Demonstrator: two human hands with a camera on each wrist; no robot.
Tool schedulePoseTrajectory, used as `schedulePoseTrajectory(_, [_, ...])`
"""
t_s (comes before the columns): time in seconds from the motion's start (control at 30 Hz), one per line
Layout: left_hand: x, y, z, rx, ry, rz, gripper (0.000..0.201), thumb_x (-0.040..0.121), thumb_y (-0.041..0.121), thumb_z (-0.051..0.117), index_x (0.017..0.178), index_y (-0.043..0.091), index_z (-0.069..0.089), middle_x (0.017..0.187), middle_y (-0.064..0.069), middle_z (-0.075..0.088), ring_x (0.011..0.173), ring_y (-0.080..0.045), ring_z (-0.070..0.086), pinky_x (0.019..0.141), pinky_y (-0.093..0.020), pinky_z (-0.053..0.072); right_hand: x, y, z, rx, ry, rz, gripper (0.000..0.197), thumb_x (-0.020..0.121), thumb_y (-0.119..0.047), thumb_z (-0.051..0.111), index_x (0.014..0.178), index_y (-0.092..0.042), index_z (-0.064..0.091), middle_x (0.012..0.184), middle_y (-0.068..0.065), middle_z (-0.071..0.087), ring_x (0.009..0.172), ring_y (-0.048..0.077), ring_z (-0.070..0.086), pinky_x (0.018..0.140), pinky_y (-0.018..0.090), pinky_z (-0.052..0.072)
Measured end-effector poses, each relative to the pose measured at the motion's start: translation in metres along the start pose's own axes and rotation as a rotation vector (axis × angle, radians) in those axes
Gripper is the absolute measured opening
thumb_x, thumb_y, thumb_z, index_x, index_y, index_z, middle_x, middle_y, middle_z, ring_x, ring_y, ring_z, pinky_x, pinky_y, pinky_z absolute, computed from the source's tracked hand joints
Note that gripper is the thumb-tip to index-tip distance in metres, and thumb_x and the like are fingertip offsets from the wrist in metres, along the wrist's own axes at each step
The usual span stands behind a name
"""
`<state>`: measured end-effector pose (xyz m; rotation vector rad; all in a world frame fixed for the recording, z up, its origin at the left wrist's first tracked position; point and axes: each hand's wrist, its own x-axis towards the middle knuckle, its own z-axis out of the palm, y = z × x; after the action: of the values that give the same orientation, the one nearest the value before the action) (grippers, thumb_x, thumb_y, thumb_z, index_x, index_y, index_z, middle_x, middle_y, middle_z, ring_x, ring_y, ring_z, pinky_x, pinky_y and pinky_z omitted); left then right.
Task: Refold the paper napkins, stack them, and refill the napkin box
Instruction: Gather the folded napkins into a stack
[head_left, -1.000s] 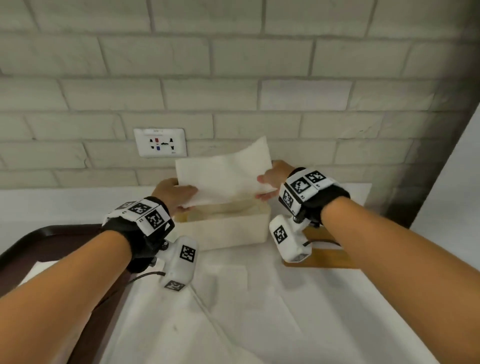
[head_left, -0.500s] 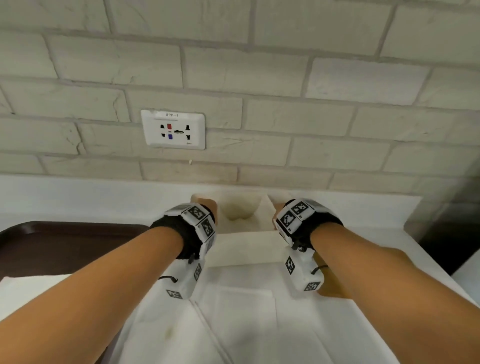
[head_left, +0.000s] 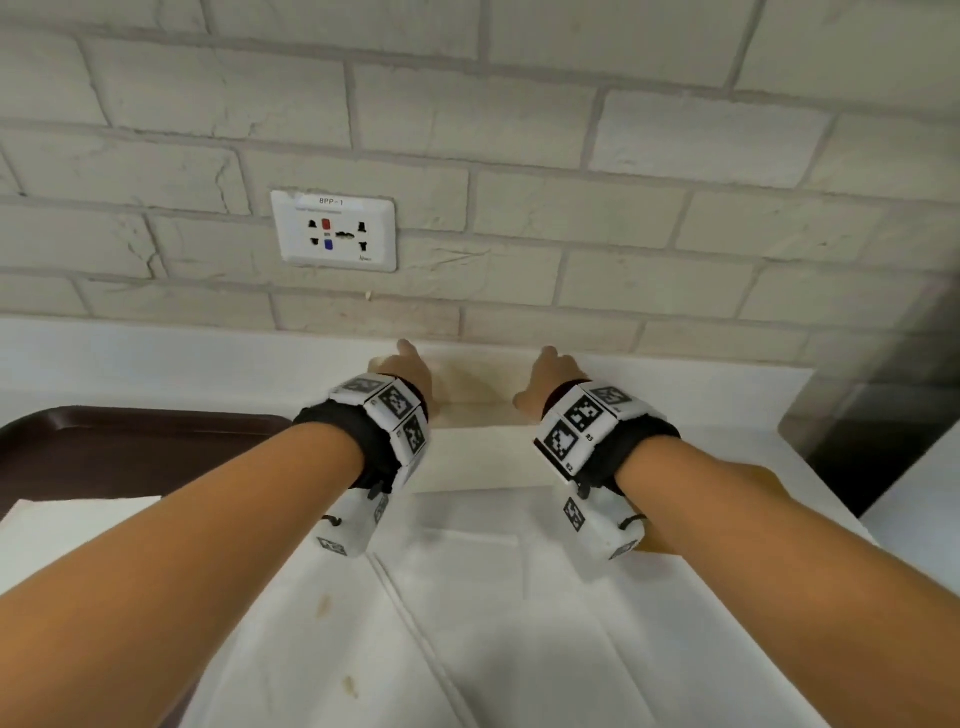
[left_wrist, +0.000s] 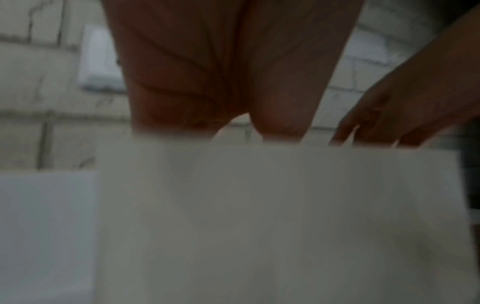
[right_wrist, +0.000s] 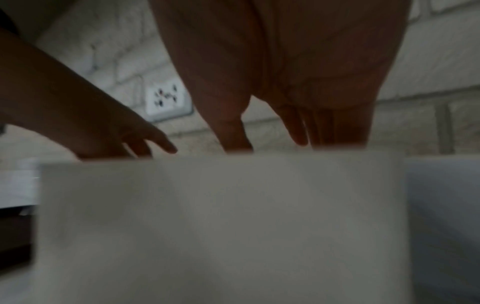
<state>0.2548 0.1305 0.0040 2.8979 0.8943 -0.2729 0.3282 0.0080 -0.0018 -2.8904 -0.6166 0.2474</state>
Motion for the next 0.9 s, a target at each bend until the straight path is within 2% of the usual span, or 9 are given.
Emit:
schedulePoseTrajectory(0.07, [-0.022,0.000,-0.010,-0.132,0.069,0.026,0.081,0.093,0.026,0.054,0.149,0.003,-0.001,0.142,-0.019,0.038,0.125,-0.036,0.046,0.097,-0.038,0.042,-0.028,0.002,-0.017,0.062,0.018,0.000,0.054,0.092,-0.018,0.052,0.138,-0.002,0.028,0.142,0.018,0.033,0.128,0.033,0.041,0.099,0.035,0.038])
schedulePoseTrajectory(0.17, [-0.072,-0.003,-0.024,-0.234,0.169,0.124,0.072,0.092,0.032,0.052,0.148,0.008,0.012,0.144,-0.016,0.035,0.128,-0.034,0.043,0.099,-0.039,0.039,-0.075,0.025,-0.033,0.073,-0.030,-0.022,0.051,0.093,-0.021,0.050,0.137,-0.004,0.034,0.141,0.016,0.036,0.126,0.031,0.044,0.098,0.033,0.040])
schedulePoseTrajectory(0.23, [-0.108,-0.006,-0.022,-0.287,0.181,0.172,0.067,0.092,0.035,0.051,0.147,0.011,0.020,0.144,-0.014,0.038,0.129,-0.031,0.043,0.102,-0.038,0.038,-0.110,0.047,-0.035,0.041,-0.072,-0.029,0.046,0.092,-0.021,0.051,0.134,-0.003,0.041,0.137,0.016,0.041,0.121,0.031,0.048,0.095,0.032,0.042])
schedulePoseTrajectory(0.33, [-0.160,-0.013,-0.005,-0.336,0.141,0.211,0.058,0.091,0.038,0.052,0.141,0.015,0.033,0.137,-0.009,0.048,0.123,-0.026,0.049,0.101,-0.034,0.039,-0.163,0.079,-0.026,-0.023,-0.151,-0.057,0.045,0.091,-0.022,0.054,0.131,-0.004,0.047,0.137,0.013,0.047,0.123,0.029,0.048,0.099,0.030,0.041])
schedulePoseTrajectory(0.43, [-0.206,-0.023,0.021,-0.362,0.023,0.166,0.048,0.091,0.039,0.052,0.134,0.019,0.043,0.129,-0.005,0.055,0.119,-0.022,0.052,0.101,-0.031,0.039,-0.208,0.109,0.000,-0.057,-0.297,-0.042,0.057,0.088,-0.033,0.059,0.136,-0.009,0.040,0.144,0.006,0.041,0.131,0.023,0.041,0.104,0.029,0.034])
schedulePoseTrajectory(0.53, [-0.243,-0.032,0.049,-0.381,-0.072,0.103,0.042,0.091,0.038,0.053,0.129,0.020,0.049,0.127,-0.002,0.057,0.118,-0.019,0.051,0.100,-0.025,0.035,-0.240,0.134,0.031,-0.091,-0.431,-0.044,0.073,0.080,-0.044,0.066,0.138,-0.011,0.036,0.141,0.005,0.041,0.128,0.022,0.042,0.104,0.030,0.035])
schedulePoseTrajectory(0.63, [-0.274,-0.036,0.070,-0.353,-0.129,0.053,0.039,0.091,0.039,0.053,0.126,0.021,0.052,0.125,-0.001,0.059,0.121,-0.018,0.048,0.101,-0.025,0.033,-0.262,0.149,0.054,-0.124,-0.476,-0.071,0.084,0.071,-0.049,0.072,0.137,-0.014,0.034,0.138,0.003,0.040,0.125,0.021,0.043,0.105,0.034,0.037])
schedulePoseTrajectory(0.8, [-0.315,-0.037,0.088,-0.469,-0.160,0.024,0.036,0.091,0.038,0.054,0.123,0.022,0.055,0.120,-0.003,0.059,0.113,-0.022,0.054,0.098,-0.029,0.039,-0.278,0.162,0.067,-0.037,-0.455,-0.050,0.065,0.073,-0.042,0.073,0.126,-0.015,0.049,0.128,0.007,0.055,0.114,0.025,0.054,0.098,0.035,0.045])
schedulePoseTrajectory(0.9, [-0.329,-0.036,0.093,-0.638,-0.155,0.025,0.029,0.090,0.035,0.055,0.115,0.021,0.057,0.112,-0.006,0.062,0.103,-0.024,0.061,0.087,-0.030,0.048,-0.288,0.167,0.062,0.122,-0.484,-0.039,0.047,0.080,-0.029,0.070,0.120,-0.008,0.057,0.125,0.011,0.060,0.107,0.026,0.057,0.095,0.031,0.043])
